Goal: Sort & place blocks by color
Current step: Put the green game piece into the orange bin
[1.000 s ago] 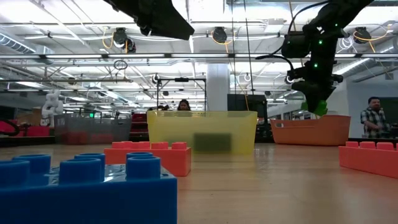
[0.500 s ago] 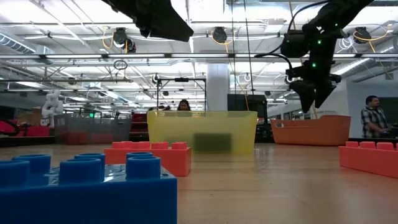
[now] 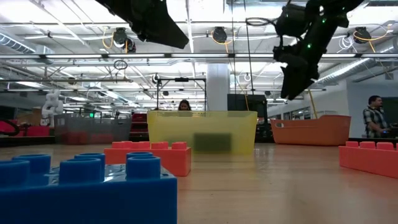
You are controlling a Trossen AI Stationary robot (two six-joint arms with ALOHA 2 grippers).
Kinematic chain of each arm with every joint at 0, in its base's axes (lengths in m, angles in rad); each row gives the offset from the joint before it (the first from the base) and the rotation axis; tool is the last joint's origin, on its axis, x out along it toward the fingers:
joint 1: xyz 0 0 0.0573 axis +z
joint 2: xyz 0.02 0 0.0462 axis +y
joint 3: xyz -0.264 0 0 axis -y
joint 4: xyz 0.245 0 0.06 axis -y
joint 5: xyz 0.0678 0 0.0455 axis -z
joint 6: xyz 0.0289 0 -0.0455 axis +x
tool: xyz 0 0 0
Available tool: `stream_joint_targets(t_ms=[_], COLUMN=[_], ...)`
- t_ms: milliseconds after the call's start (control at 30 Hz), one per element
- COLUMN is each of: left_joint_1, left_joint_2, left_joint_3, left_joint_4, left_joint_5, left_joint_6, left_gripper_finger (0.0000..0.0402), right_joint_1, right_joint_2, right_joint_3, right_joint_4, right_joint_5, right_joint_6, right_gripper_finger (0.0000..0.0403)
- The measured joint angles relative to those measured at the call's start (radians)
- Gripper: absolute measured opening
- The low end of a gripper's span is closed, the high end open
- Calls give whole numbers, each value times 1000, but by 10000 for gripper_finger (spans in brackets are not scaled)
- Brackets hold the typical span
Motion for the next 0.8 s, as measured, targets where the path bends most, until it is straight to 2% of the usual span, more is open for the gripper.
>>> stream_joint_targets(t_ms=[433,633,800], left_joint_1=[0,-16,-34], left_joint_2=[0,0,0], left_joint_3=[0,0,0], left_joint_4=[2,85,66], left_joint_5=[-2,-2,-3], left_joint_6=[-44,-93,-117], left_gripper_finger=[182,182,182], right_joint_1=[445,616,738], right_joint_2=[0,2,40], right_joint_3=[0,0,0], right_joint_4=[-11,5,43], right_joint_5=[0,28,34], right_joint_6=[157,287,338], right_gripper_finger=[290,290,290])
